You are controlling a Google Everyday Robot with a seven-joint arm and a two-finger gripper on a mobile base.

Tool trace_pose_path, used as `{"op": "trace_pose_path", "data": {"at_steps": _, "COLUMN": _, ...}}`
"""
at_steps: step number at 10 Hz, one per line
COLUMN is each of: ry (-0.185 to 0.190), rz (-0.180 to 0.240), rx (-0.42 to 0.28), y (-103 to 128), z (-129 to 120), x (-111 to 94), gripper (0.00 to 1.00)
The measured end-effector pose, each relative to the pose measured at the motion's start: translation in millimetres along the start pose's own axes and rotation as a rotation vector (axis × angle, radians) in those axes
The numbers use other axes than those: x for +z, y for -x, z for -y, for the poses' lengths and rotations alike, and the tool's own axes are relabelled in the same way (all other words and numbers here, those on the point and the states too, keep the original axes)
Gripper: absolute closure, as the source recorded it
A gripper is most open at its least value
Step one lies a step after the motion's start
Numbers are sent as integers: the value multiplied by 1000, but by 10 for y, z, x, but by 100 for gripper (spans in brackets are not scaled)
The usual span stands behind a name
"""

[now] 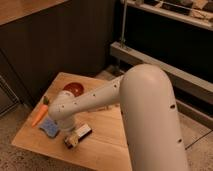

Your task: Place the eraser in the ceramic cup

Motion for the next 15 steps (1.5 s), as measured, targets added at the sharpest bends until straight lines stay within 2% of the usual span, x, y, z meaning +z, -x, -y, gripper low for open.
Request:
{"op": "trace_pose_path", "data": {"at_steps": 5, "ry": 19, "rz": 18, "rx": 11, "y": 26, "z": -1, "x": 117, "gripper": 36}}
{"op": "trace_pose_path", "data": {"at_steps": 7, "ry": 25, "rz": 25, "rx": 19, "y": 28, "z": 2, "x": 144, "gripper": 44}}
{"op": "trace_pose_path", "data": {"at_steps": 12, "ry": 51, "rz": 33, "rx": 25, "y": 25, "z": 0, "x": 173, "gripper": 44}}
{"op": "trace_pose_path", "data": {"at_steps": 15, "ry": 52, "rz": 40, "rx": 32, "y": 36, "z": 36, "x": 160, "gripper": 44}}
